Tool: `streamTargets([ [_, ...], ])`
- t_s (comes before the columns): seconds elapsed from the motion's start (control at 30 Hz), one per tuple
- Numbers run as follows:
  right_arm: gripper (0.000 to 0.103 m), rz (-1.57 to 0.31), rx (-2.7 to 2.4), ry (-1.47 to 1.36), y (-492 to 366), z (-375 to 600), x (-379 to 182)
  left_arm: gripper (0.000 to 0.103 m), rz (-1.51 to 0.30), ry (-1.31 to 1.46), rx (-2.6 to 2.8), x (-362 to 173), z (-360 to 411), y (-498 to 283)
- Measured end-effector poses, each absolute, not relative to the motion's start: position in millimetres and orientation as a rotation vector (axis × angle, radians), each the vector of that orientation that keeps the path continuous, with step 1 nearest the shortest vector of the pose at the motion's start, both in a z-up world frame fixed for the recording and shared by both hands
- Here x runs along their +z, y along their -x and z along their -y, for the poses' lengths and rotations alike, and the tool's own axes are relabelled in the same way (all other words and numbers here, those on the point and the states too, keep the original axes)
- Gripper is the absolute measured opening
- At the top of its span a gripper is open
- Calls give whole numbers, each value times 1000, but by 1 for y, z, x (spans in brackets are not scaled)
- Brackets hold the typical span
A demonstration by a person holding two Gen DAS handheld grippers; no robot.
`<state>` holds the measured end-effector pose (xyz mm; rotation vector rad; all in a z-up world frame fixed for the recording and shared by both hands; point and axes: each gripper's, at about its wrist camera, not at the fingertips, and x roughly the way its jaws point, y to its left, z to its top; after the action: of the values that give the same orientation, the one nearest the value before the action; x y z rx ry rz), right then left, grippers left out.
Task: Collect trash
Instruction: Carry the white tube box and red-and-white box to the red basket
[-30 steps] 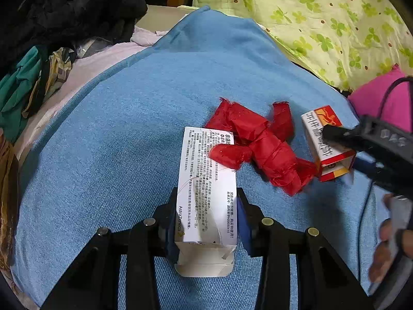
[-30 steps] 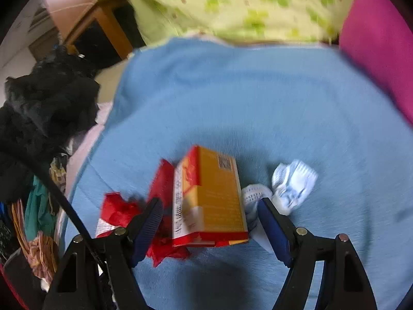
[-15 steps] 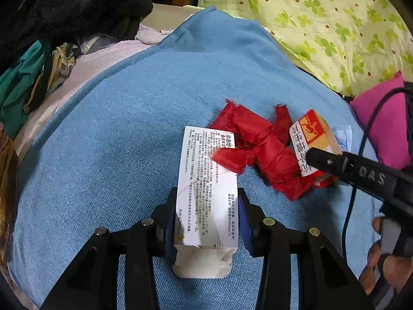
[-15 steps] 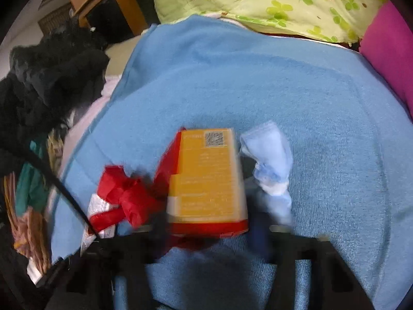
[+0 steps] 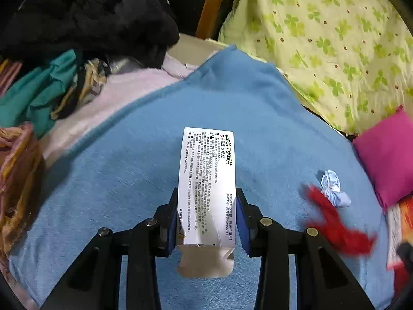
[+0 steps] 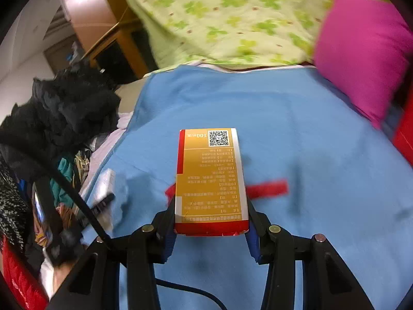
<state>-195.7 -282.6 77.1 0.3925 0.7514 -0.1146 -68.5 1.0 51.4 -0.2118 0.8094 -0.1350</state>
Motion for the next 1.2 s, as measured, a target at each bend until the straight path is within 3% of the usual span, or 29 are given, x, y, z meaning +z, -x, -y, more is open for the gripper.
streamTargets([
  [0.3, 51, -807, -206, -491, 257, 335, 43, 40, -815, 35, -239, 47, 33, 109],
  [0.43, 75, -920, -252, -489, 258, 346, 22, 41, -858, 25, -230, 37, 35, 108],
  [0.7, 83, -890, -335, -482, 274, 363, 32, 41, -901, 83, -231, 29, 34, 104],
  [0.93, 81, -918, -276, -510, 241, 362, 18, 41, -902, 81, -249, 29, 37, 104],
  [0.97, 75, -913, -283, -512, 241, 361, 16, 41, -902, 83, -248, 30, 37, 104],
  [1.0, 53, -891, -280, -536, 245, 363, 18, 41, -900, 83, -246, 30, 36, 104],
  [1.2, 50, -744, -406, -565, 304, 389, 55, 41, -880, 63, -248, 32, 39, 109],
])
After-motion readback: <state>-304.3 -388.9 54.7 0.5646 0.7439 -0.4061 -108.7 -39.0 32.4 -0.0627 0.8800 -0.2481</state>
